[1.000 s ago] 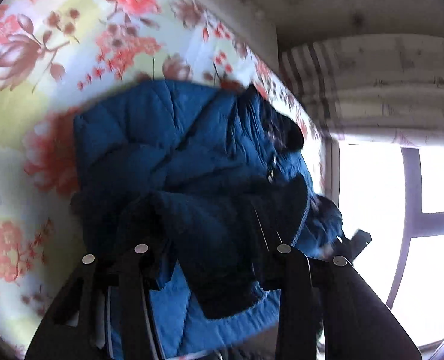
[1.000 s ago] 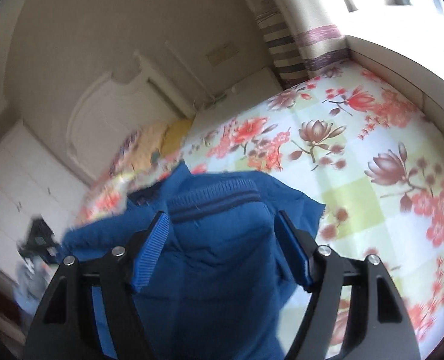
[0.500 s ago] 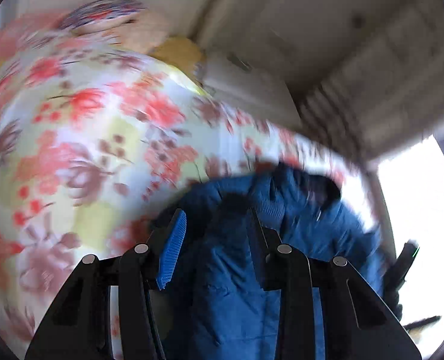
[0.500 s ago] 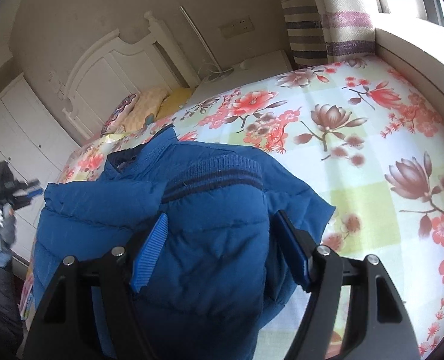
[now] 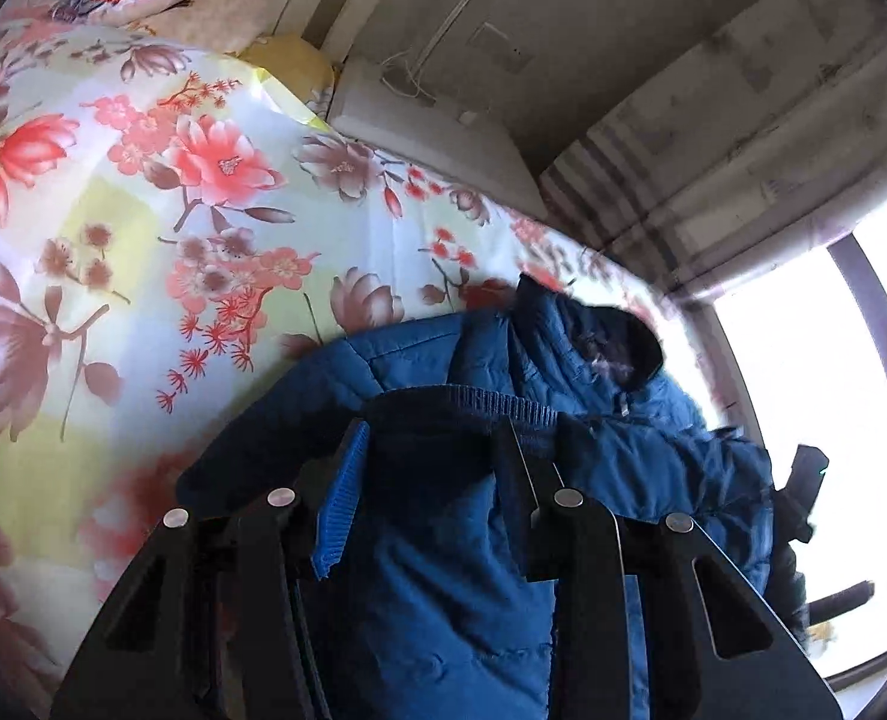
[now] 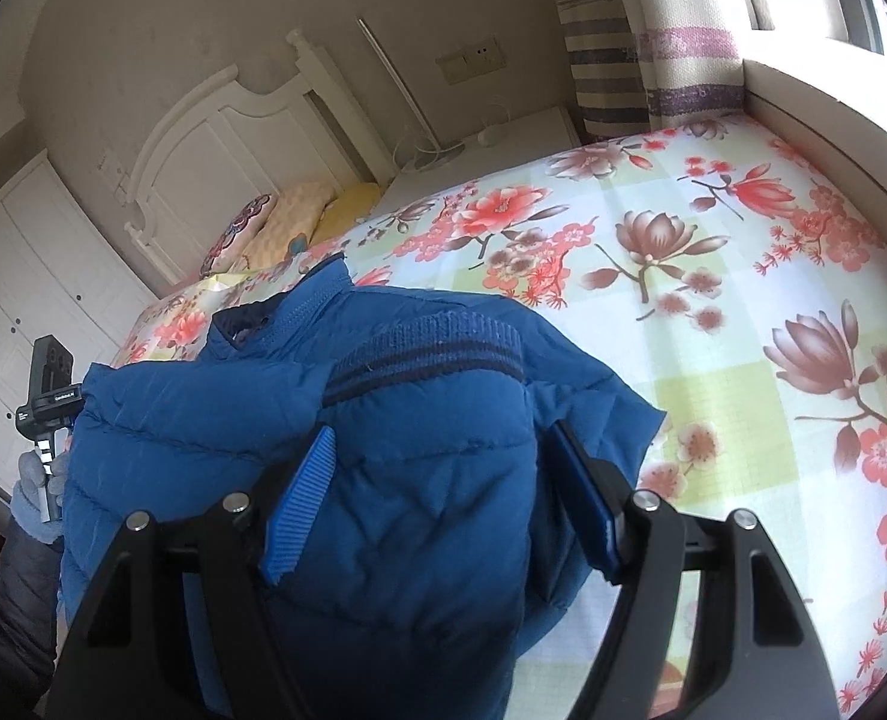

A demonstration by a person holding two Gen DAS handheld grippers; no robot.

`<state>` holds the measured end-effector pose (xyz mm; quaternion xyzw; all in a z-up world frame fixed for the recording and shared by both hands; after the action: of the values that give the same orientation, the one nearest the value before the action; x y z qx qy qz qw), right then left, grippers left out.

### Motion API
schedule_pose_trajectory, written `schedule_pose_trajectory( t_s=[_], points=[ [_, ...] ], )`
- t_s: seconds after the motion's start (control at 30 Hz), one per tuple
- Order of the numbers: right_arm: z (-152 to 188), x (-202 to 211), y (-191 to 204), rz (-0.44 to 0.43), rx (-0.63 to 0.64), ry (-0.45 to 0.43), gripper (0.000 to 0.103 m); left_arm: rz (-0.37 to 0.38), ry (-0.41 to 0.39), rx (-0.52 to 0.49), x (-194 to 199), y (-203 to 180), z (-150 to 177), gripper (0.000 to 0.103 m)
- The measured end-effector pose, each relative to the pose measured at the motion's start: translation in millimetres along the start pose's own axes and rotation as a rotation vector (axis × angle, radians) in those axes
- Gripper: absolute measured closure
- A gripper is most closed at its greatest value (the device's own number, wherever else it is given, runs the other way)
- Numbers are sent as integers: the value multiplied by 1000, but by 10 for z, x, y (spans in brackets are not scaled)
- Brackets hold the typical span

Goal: Fold large clothes

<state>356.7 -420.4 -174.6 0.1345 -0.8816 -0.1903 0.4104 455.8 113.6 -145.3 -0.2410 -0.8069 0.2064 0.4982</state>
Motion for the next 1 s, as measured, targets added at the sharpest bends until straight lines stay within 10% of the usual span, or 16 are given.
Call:
schedule_pose_trajectory(
  t_s=[0.17,0.27,0.4,0.5,0.6,0.67,0.77,1.0],
  points=[
    [2,-5,-4,-2,-1,1,32,98,8,-7,36,33,39,64],
    [6,-5,-11,-5,-6,1,32,162,38,-35,-13,-44,97,8],
    [11,-6,-15,0,-5,1,32,85,38,-99,-113,-149,90,8],
    [15,-8,-13,9,-1,1,32,18,30,-96,-194,-148,59,15],
    [18,-2,3,22,5,-4,34,-29,-22,-99,-152,-124,58,54],
    [16,32,43,38,31,-23,58,-72,-78,-131,-31,-177,103,80],
    [-1,303,268,113,131,-120,90,-98,-196,-181,399,-409,217,83],
    [-498,1108,965,120,214,-267,93,-228,-283,-177,961,-638,-287,83]
  ],
)
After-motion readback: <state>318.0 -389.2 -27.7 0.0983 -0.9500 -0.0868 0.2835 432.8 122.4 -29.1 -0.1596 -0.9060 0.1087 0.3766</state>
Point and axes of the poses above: each gripper's, at about its wrist camera, not at the fingertips, and x roughly against the way its jaws point, y to its left, z to its underside, the point moved 7 cm from there along -x, roughly the way its jaws point, and after that the axes turned 4 degrees about y, right-handed, at the moved point
